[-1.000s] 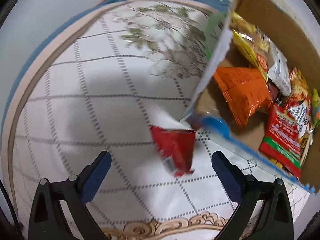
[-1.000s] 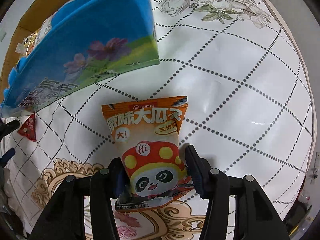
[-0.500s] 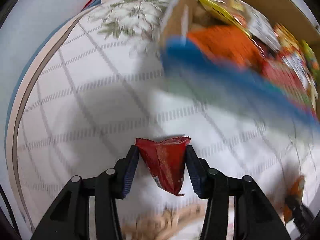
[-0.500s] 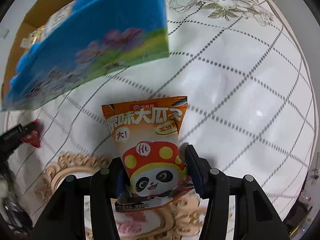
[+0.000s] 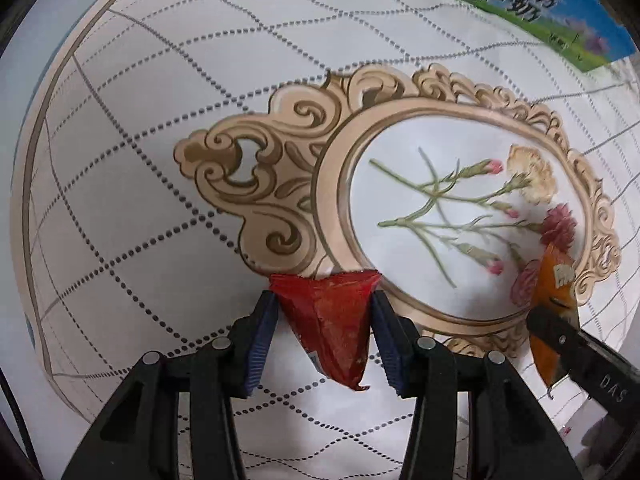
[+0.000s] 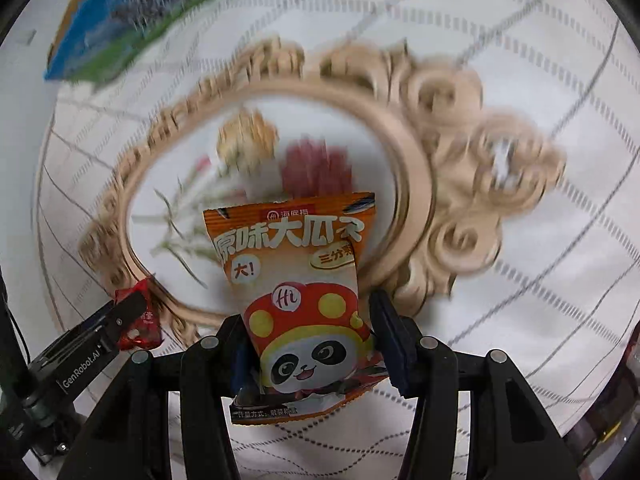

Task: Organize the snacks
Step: 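Hold both packs raised above the mat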

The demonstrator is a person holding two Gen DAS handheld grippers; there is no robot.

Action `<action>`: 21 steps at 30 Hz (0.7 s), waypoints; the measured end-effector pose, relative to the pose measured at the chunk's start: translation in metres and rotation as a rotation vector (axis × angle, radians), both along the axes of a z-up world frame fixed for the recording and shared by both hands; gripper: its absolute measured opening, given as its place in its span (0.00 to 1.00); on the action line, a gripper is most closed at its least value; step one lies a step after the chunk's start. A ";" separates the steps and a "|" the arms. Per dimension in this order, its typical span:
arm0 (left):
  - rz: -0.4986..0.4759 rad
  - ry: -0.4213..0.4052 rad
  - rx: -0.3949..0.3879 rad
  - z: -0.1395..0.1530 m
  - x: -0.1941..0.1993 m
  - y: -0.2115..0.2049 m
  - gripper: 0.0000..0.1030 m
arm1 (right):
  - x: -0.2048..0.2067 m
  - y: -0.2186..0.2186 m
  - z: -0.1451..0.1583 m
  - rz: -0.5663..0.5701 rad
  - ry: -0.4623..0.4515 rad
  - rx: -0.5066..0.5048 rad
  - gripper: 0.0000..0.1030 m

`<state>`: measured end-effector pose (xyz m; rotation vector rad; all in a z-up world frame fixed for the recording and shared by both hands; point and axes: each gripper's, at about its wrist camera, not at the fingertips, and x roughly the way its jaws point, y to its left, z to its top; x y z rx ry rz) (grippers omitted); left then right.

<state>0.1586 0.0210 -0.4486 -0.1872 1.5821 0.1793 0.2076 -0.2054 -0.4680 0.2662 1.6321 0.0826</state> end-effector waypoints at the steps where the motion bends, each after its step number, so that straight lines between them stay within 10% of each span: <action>1: -0.011 0.003 0.009 -0.002 -0.004 -0.003 0.46 | -0.005 0.002 -0.004 -0.003 0.010 -0.002 0.54; 21: -0.138 0.031 0.088 -0.028 0.027 -0.045 0.59 | -0.003 0.012 -0.030 0.008 0.048 -0.040 0.77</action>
